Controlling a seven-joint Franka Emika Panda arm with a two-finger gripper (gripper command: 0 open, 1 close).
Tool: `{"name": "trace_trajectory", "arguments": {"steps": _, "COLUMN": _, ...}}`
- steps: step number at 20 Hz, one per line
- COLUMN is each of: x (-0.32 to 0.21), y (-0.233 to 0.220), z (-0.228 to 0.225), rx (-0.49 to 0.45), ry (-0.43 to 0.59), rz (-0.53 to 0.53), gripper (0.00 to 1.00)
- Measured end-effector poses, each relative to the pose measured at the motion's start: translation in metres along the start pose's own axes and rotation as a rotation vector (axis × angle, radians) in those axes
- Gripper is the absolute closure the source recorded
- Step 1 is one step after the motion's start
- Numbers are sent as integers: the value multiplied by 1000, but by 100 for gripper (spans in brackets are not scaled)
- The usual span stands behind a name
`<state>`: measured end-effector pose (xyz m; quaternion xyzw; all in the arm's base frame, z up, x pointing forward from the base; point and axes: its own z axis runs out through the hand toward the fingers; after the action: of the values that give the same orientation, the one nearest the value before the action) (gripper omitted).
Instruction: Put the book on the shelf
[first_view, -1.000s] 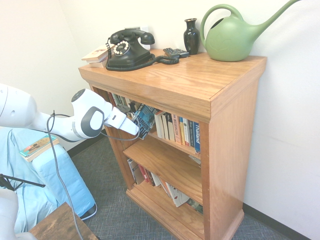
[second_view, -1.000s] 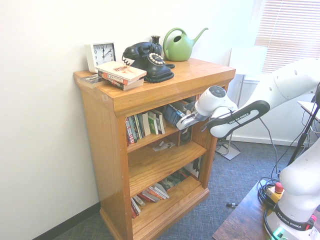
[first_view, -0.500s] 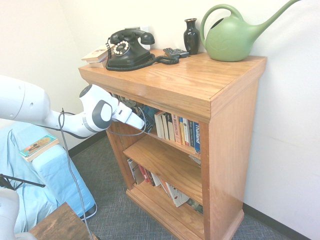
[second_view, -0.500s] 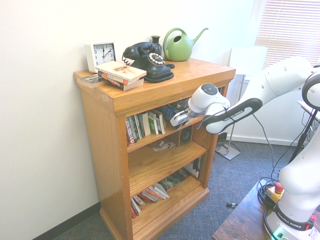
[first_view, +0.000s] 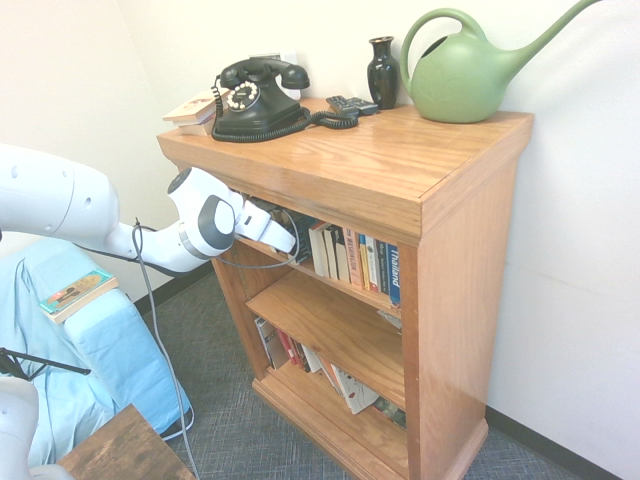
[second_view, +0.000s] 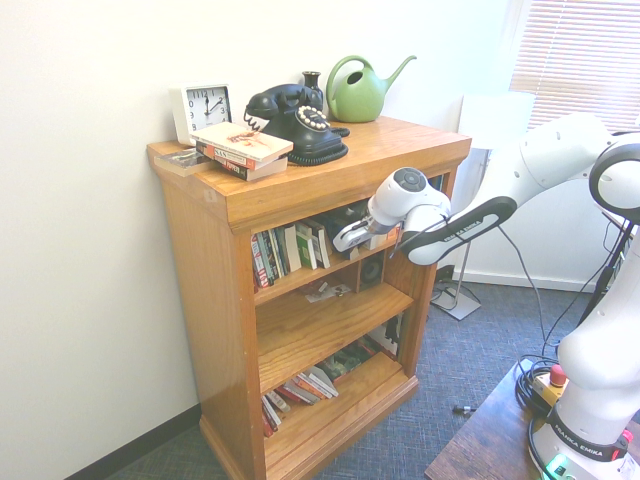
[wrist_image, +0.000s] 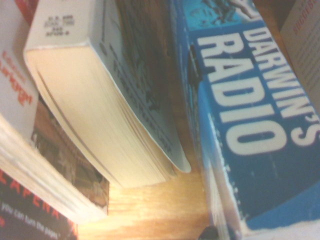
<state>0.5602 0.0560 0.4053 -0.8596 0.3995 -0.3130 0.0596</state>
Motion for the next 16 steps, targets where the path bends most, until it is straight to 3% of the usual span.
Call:
{"name": "trace_trajectory", "arguments": {"steps": 9, "x": -7, "y": -1, "z": -4, "rx": 8, "ry": -3, "rz": -4, "gripper": 0}}
{"name": "trace_trajectory", "arguments": {"steps": 16, "x": -27, "y": 31, "z": -19, "rx": -11, "ry": -1, "rz": -3, "gripper": 0}}
